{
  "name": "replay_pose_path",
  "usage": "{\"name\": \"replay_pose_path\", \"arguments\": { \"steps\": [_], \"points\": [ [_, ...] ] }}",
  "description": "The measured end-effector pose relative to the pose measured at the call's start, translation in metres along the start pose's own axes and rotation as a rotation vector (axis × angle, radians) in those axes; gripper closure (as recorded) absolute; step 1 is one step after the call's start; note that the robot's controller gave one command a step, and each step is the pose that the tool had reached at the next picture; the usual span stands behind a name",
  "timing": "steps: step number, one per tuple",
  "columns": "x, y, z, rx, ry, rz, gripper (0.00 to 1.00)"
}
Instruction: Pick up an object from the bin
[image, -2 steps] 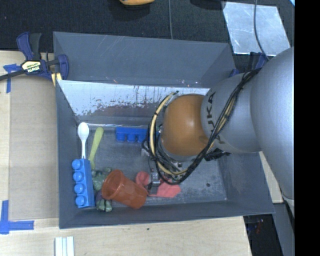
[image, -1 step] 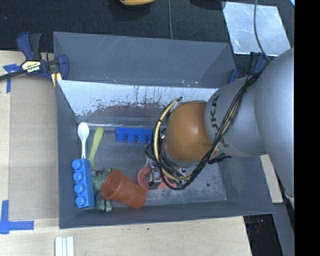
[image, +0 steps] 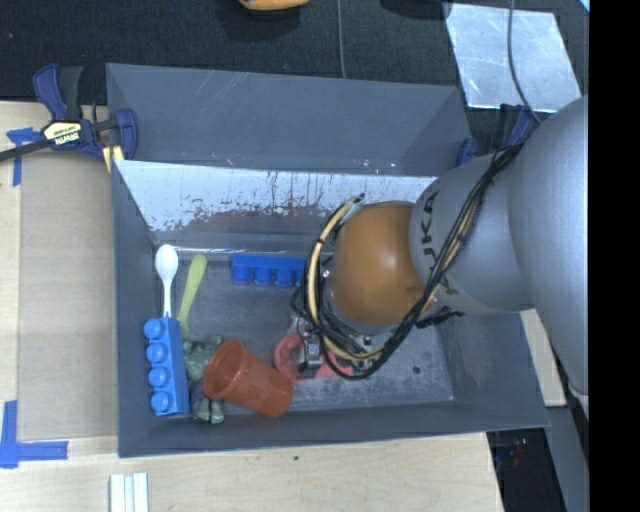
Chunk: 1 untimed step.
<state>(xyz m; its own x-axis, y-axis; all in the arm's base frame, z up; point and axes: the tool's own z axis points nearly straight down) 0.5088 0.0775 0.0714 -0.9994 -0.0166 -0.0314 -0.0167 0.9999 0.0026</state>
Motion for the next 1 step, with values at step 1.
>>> {"name": "replay_pose_path", "arguments": {
  "steps": [1],
  "points": [
    [-0.001, -0.0038, -0.0652, 0.001, 0.006, -0.026, 1.0]
  ]
}}
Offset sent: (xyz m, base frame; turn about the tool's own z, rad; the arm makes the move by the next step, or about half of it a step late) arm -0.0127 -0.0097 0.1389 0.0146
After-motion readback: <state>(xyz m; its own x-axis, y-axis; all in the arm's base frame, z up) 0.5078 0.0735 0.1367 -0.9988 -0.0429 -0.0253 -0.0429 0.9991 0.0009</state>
